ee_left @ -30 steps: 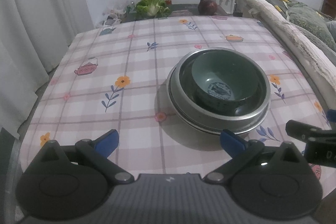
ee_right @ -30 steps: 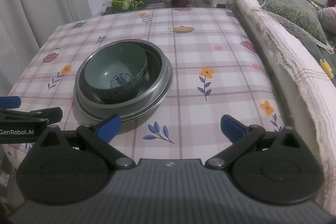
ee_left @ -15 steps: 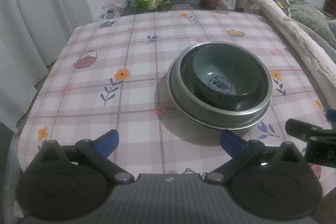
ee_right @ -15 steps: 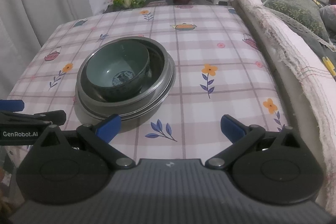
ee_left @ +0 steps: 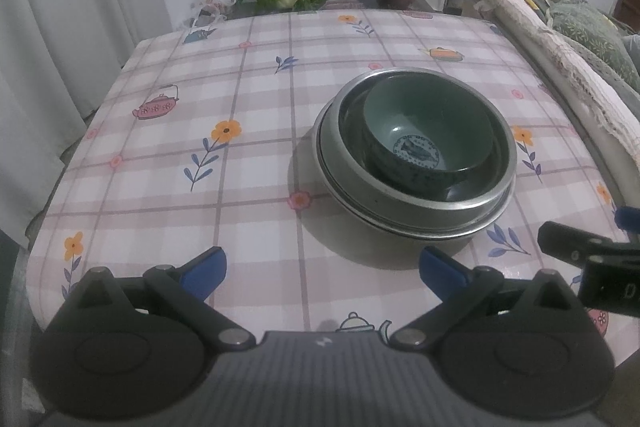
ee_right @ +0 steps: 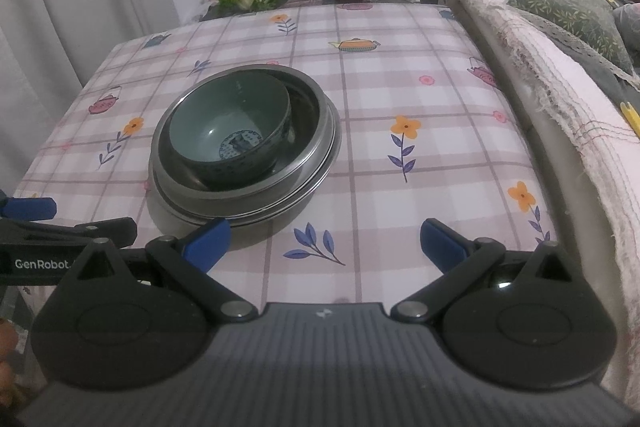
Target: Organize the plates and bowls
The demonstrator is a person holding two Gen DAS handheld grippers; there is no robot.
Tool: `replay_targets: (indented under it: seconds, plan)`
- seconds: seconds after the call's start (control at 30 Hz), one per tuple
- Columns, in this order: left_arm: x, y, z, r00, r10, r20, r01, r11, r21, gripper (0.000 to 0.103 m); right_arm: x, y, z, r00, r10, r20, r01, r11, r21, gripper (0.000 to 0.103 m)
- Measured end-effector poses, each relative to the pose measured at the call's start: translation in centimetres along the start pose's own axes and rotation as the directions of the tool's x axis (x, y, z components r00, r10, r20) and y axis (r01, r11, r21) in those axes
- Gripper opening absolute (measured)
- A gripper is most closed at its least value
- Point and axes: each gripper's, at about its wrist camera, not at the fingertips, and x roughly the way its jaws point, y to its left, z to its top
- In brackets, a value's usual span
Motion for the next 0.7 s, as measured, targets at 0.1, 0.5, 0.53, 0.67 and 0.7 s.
replay_targets:
  seconds: [0.1, 0.5, 0.53, 0.67, 0.7]
  plan:
    - [0.0, -0.02, -0.02, 1.0, 0.001, -0.001, -0.001, 1.0, 0.001, 0.103, -0.01, 0.03, -0.03, 1.0, 0.004, -0.002, -0.004, 1.0, 0.002, 0.102]
    - [0.16, -0.15, -0.23, 1.0, 0.007, -0.005, -0.007, 1.0, 0.006, 0.103, -0.01, 0.15, -0.09, 1.0, 0.013, -0.005, -0.013, 1.0, -0.002, 0.102]
    - [0.14, -0.15, -0.23, 1.0, 0.008, -0.005, -0.008, 1.0, 0.007, 0.103, -0.02, 0.18, -0.09, 1.0, 0.014, -0.005, -0.014, 1.0, -0.003, 0.102]
    - [0.11, -0.15, -0.23, 1.0, 0.01, -0.005, -0.01, 1.0, 0.008, 0.103, 0.03, 0.31, -0.03, 1.0, 0.017, -0.006, -0.017, 1.0, -0.006, 0.102]
    - [0.11, -0.15, -0.23, 1.0, 0.01, -0.005, -0.01, 1.0, 0.008, 0.103, 0.04, 0.35, -0.02, 1.0, 0.018, -0.006, -0.018, 1.0, -0.008, 0.102]
